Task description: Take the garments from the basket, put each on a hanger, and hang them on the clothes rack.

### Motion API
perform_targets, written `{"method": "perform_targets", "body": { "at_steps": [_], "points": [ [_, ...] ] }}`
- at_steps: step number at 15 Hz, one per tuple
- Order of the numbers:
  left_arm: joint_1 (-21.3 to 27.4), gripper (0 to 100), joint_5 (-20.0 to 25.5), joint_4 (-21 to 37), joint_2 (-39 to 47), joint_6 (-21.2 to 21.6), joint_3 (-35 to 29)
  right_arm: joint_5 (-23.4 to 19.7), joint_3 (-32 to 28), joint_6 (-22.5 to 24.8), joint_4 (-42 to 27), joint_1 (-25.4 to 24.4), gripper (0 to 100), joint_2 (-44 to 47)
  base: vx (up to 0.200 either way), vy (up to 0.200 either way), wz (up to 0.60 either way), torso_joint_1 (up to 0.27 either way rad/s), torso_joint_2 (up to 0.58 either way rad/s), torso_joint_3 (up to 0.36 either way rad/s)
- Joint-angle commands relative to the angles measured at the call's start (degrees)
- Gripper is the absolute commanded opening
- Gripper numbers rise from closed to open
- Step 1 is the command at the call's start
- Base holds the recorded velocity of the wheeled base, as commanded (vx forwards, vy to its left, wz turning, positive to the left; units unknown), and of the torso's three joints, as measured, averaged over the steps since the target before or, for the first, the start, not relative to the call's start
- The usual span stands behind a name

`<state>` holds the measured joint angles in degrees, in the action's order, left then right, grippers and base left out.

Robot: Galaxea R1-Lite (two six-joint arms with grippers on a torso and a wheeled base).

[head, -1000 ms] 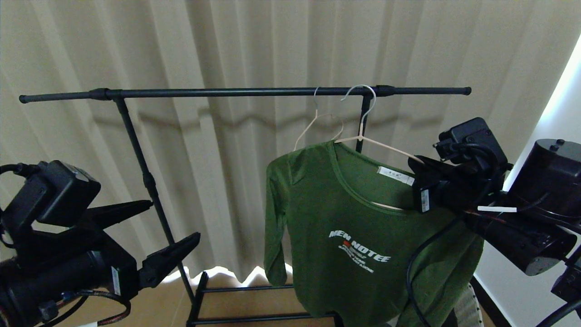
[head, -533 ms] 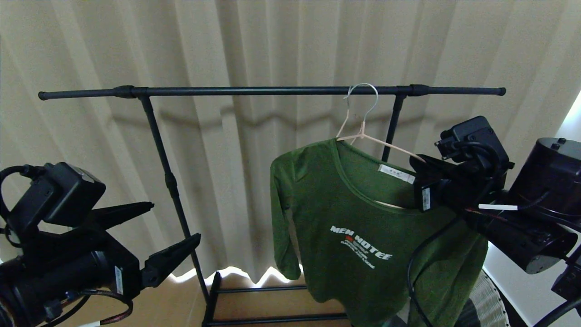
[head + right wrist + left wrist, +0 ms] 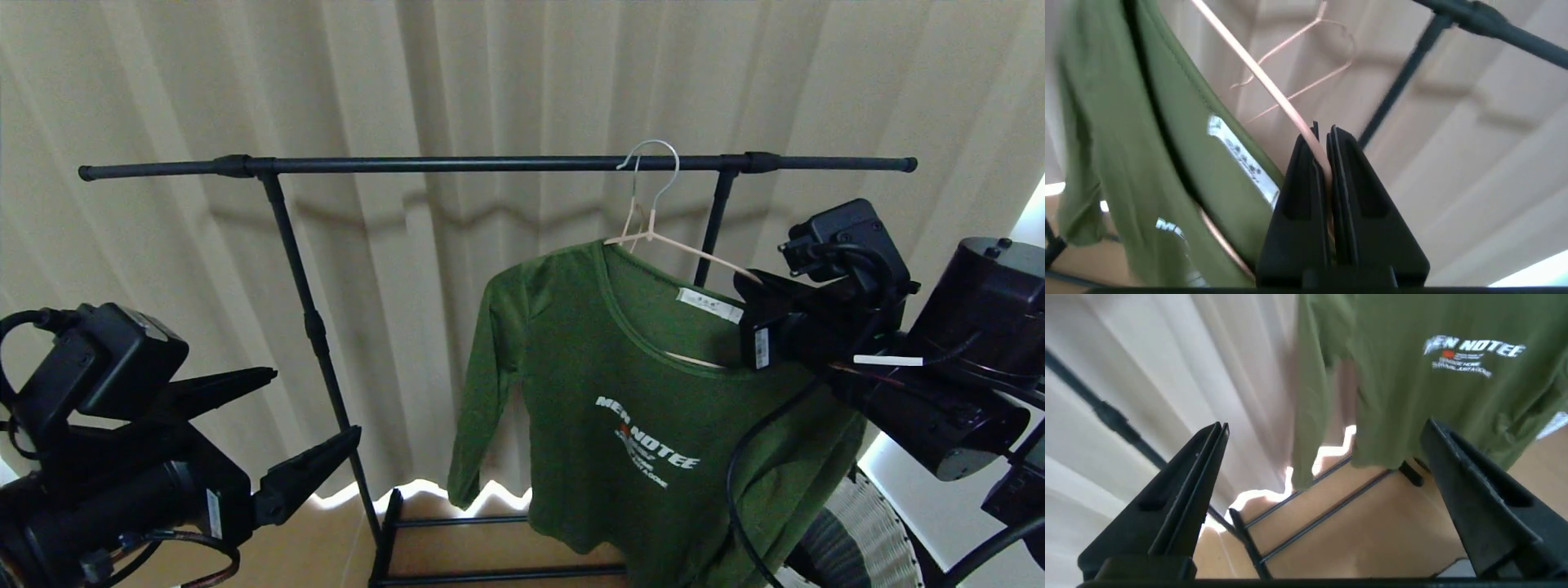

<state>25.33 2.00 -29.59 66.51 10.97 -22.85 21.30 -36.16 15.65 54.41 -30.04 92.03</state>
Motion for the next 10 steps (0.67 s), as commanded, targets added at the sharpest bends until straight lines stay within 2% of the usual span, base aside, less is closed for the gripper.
{"method": "perform_targets", "body": {
  "at_steps": [1,10],
  "points": [
    [0.0,100,-0.1,0.0,-0.1,0.0,0.0,0.0,-0.4,0.0,0.0,-0.1,0,0.2,0.2,0.0,0.0,0.007,0.0,-0.002],
    [0.0,100,-0.1,-0.1,-2.1,0.1,0.1,0.0,-0.3,-0.4,-0.1,-0.1,0,0.3,0.2,0.0,0.0,0.0,0.0,0.003]
  ]
}}
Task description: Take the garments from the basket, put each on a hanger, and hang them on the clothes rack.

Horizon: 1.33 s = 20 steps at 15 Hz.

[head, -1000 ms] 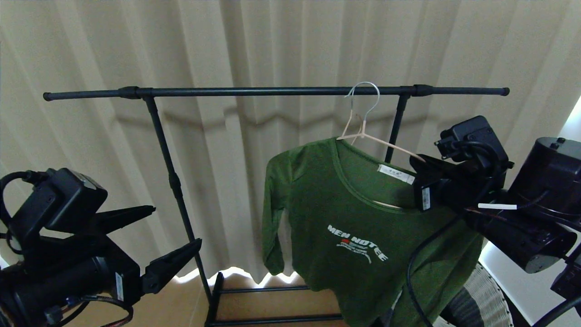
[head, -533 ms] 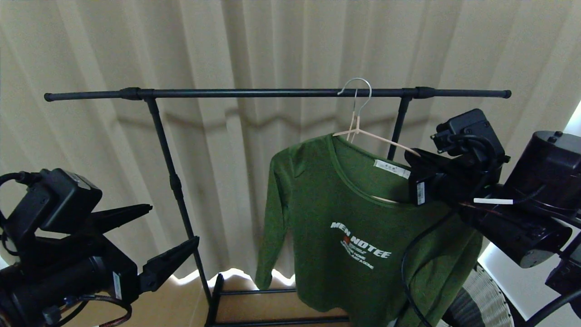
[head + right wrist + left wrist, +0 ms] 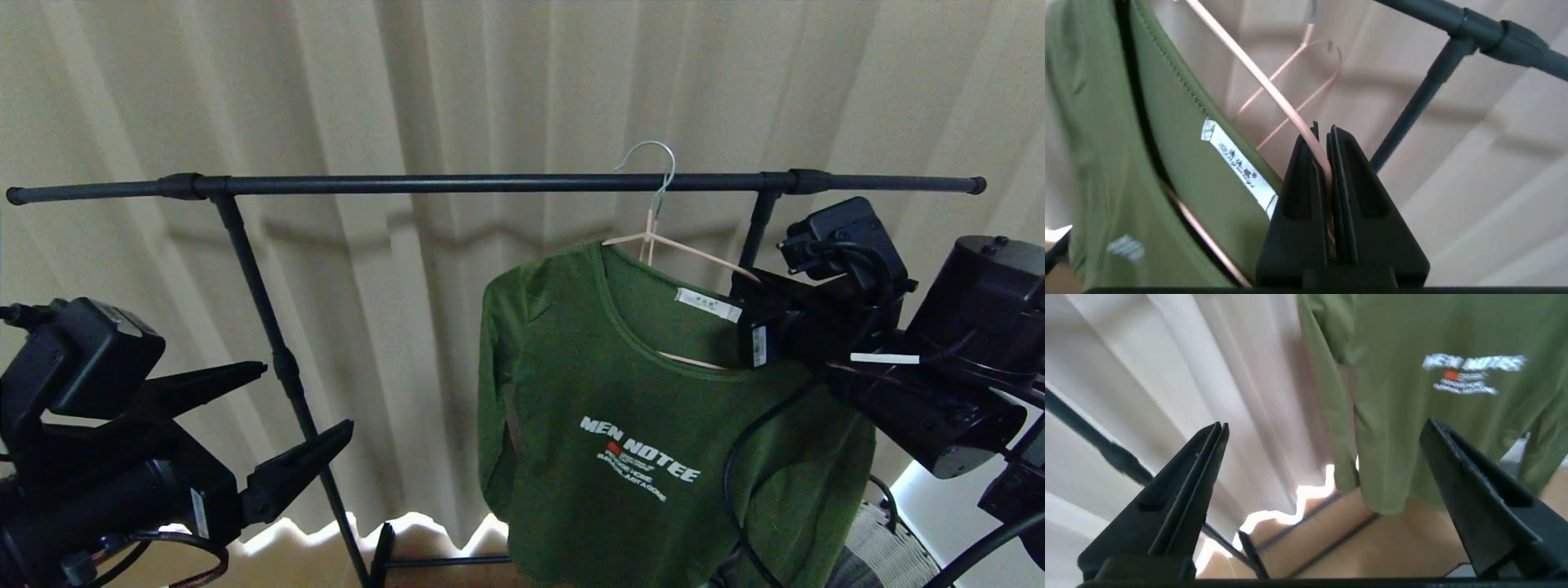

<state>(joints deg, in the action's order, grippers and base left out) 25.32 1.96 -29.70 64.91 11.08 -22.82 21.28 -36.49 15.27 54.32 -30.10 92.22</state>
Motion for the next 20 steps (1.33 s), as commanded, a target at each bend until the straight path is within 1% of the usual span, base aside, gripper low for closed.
{"method": "perform_targets", "body": {
  "at_steps": [1,3,4,5,7,8,9,10,11,12,14,17,20],
  "points": [
    [0.0,100,0.0,0.0,-0.5,0.0,0.1,0.0,0.0,0.0,0.0,0.0,0,0.1,0.2,0.0,0.0,0.007,0.01,0.002],
    [-0.1,100,0.0,-0.2,-2.5,0.1,1.4,0.5,0.4,-0.1,-0.2,-0.1,0,0.8,0.2,0.0,0.0,0.005,0.0,0.005],
    [-0.1,100,0.0,-0.3,-2.5,0.1,1.5,0.5,0.5,-0.1,-0.2,0.0,0,0.8,0.0,0.0,0.0,0.0,0.0,0.0],
    [-0.1,100,0.0,-0.3,-8.0,0.3,5.0,1.5,0.9,0.0,-1.0,0.0,0,0.6,0.0,0.0,0.0,0.0,0.0,0.0],
    [-0.1,100,-0.4,-0.1,-14.6,0.2,7.8,1.7,-1.4,0.0,-4.2,0.1,0,0.5,0.0,0.0,0.0,0.0,0.0,0.0],
    [0.1,100,-1.7,0.7,-17.2,0.1,7.3,2.1,-3.9,0.0,-6.4,0.1,0,0.7,0.0,0.0,0.0,0.0,0.0,0.0],
    [-0.3,100,-3.2,1.3,-17.4,0.4,6.0,2.3,-5.3,-0.1,-7.6,0.1,0,0.8,0.0,0.0,0.0,0.0,0.0,0.0],
    [-0.6,100,-8.9,1.9,-17.6,3.7,3.6,2.6,-8.4,0.0,-9.5,0.0,0,1.6,0.0,0.0,0.0,0.0,0.0,0.0],
    [-0.1,100,-11.1,1.9,-18.6,6.4,3.5,3.5,-10.9,-0.1,-11.2,-0.1,0,2.6,0.0,0.0,0.0,0.0,0.0,0.0],
    [0.0,100,-11.0,1.9,-18.8,7.0,3.5,4.1,-12.5,0.0,-12.2,-0.1,0,3.2,0.0,0.0,0.0,0.0,0.0,0.0],
    [0.5,100,-10.9,1.9,-19.0,6.8,3.6,4.3,-14.9,0.0,-13.5,-0.1,0,5.2,0.0,0.0,0.0,0.0,0.0,0.0],
    [3.2,100,-10.9,2.0,-21.4,6.8,3.7,4.4,-16.6,-0.1,-14.0,-0.1,0,9.0,0.0,0.0,0.0,0.0,0.0,0.0],
    [3.4,100,-10.9,2.0,-21.4,6.8,3.7,4.4,-16.5,-0.1,-13.9,-0.6,0,10.7,0.0,0.0,0.0,0.0,0.0,0.0]
  ]
}}
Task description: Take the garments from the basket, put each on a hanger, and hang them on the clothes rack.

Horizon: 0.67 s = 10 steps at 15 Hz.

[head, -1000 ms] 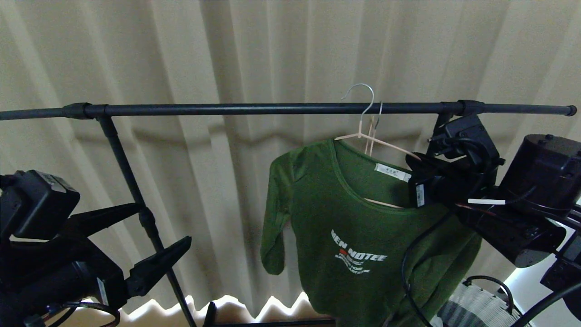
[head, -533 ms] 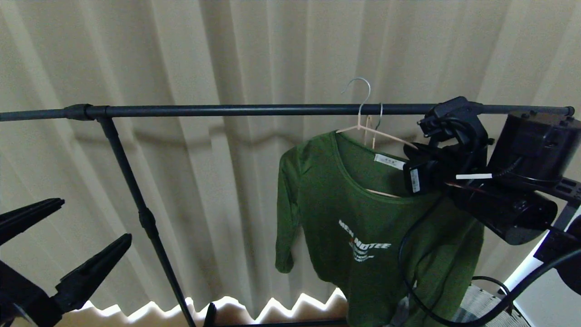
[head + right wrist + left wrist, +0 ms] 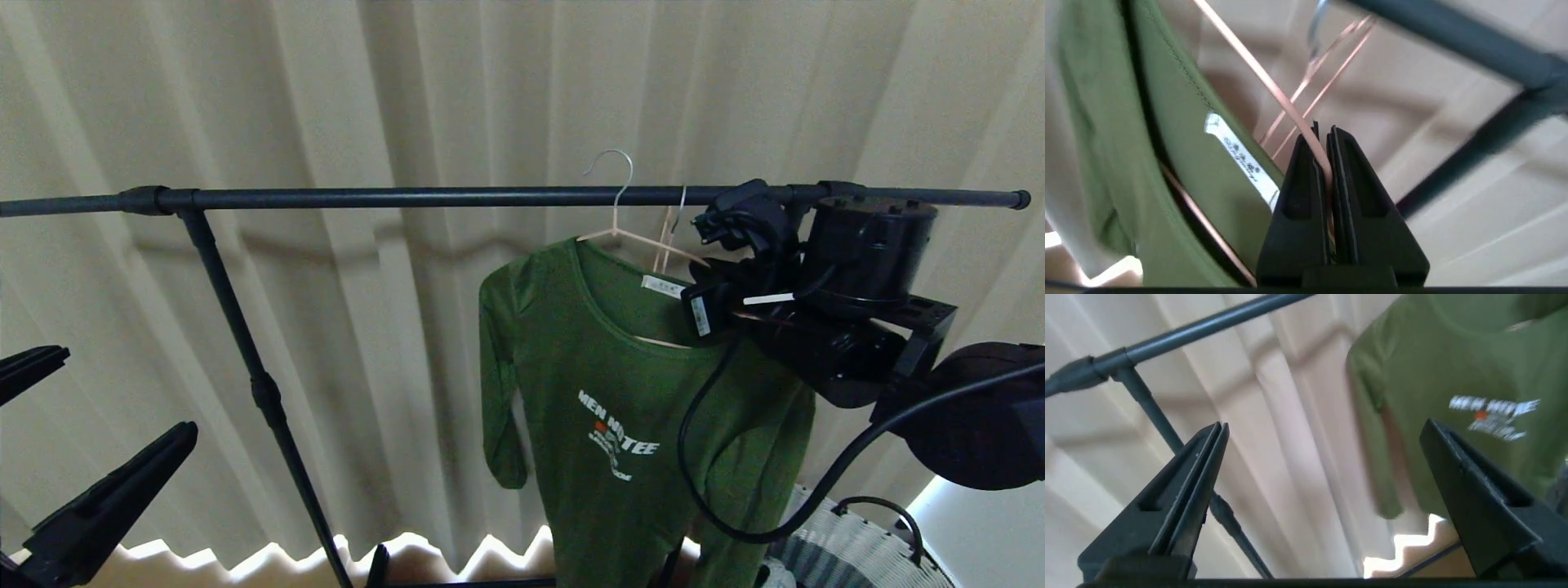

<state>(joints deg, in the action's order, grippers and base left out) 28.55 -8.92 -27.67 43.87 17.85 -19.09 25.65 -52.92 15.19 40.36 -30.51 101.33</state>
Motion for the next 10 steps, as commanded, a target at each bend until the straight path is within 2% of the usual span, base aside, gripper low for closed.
{"method": "perform_targets", "body": {
  "at_steps": [1,10],
  "points": [
    [0.2,100,0.0,0.1,-0.3,0.0,0.0,0.0,0.0,0.0,0.0,-1.3,0,1.8,0.0,0.0,0.0,0.0,0.0,0.0],
    [0.2,100,0.0,0.1,-0.3,-0.1,-0.1,1.1,0.1,0.1,0.0,-6.3,0,2.4,0.0,0.0,0.0,0.0,0.0,0.0]
  ]
}}
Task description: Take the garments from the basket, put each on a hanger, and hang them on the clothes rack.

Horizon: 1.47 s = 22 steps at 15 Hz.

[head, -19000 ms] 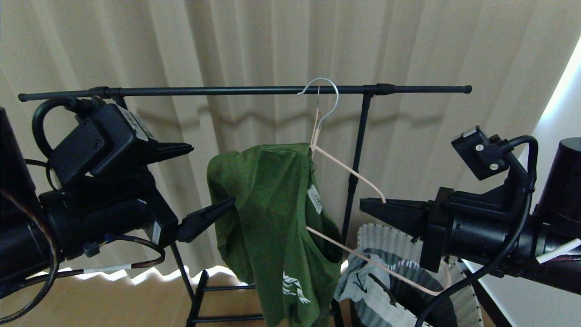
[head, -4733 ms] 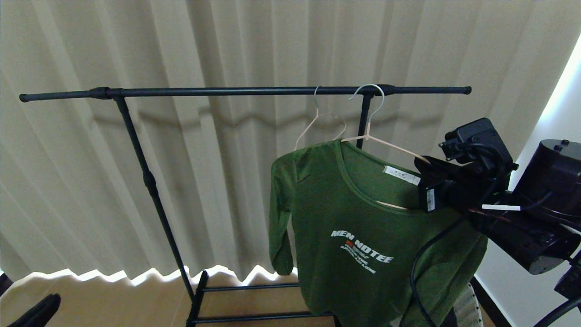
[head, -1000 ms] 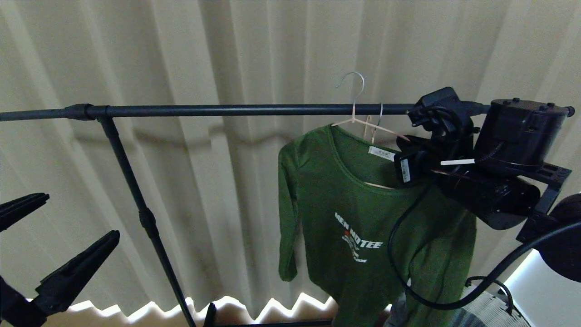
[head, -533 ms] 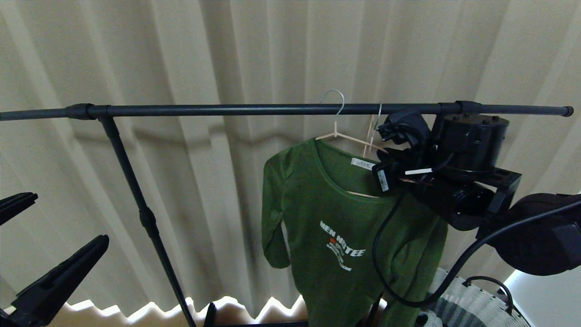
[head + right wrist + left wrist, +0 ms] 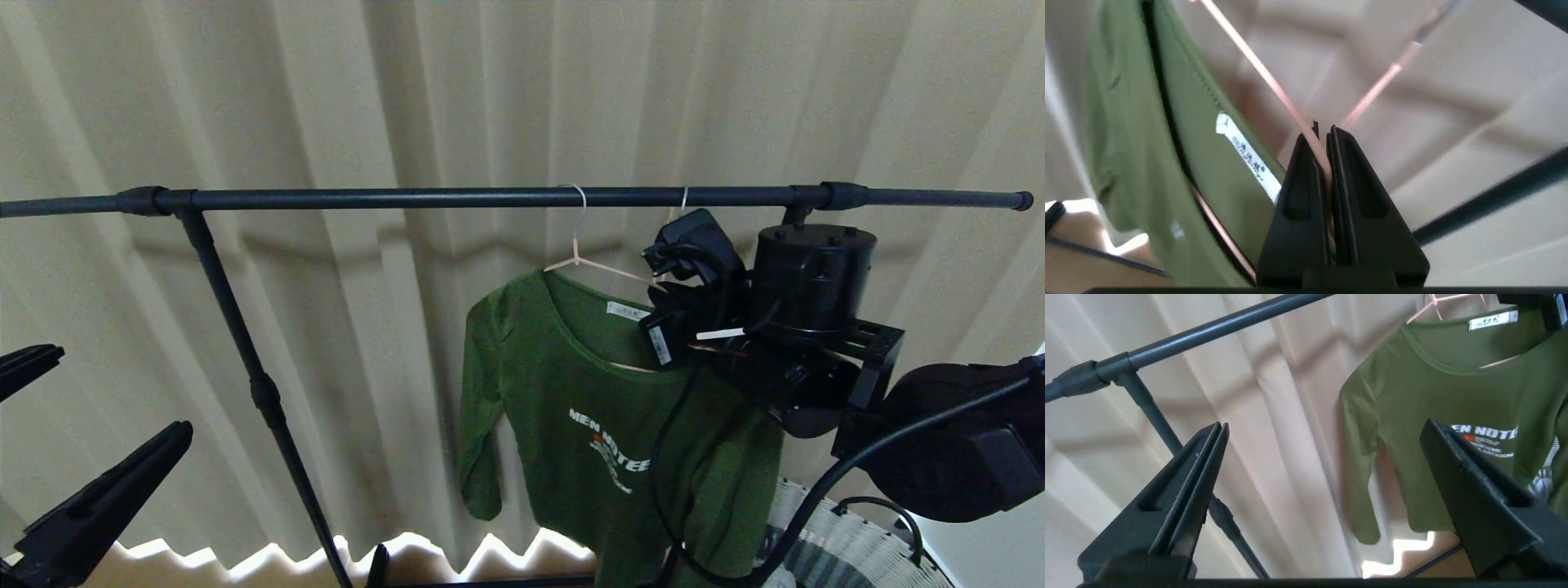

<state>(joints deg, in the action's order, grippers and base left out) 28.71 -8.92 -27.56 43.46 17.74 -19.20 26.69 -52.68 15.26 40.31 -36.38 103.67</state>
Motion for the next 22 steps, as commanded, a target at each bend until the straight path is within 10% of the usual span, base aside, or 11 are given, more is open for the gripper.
{"method": "perform_targets", "body": {
  "at_steps": [1,2,14,19,22],
  "points": [
    [-0.1,100,0.0,0.0,0.1,0.0,0.0,0.0,-0.2,0.0,0.0,-0.6,0,0.0,0.0,0.0,0.0,0.0,0.0,0.0],
    [0.0,100,0.0,0.0,0.1,0.0,0.1,0.0,-0.2,0.0,0.0,-0.6,100,0.0,0.0,0.0,0.0,0.0,0.0,0.0],
    [-1.8,100,-0.4,0.0,2.2,-3.7,-0.3,-4.0,2.7,-12.7,0.3,-1.5,100,-10.0,0.0,0.0,0.0,0.0,0.0,0.0],
    [-12.4,100,-0.6,0.6,-1.3,-6.0,1.5,-3.6,16.7,-12.5,-0.1,6.8,100,-27.3,0.0,0.0,0.0,0.0,0.0,0.0],
    [-21.8,100,-0.6,12.6,-8.7,-6.0,0.3,-3.3,26.3,-10.4,-5.5,14.8,100,-39.4,0.0,0.0,0.0,0.0,0.0,0.0]
  ]
}}
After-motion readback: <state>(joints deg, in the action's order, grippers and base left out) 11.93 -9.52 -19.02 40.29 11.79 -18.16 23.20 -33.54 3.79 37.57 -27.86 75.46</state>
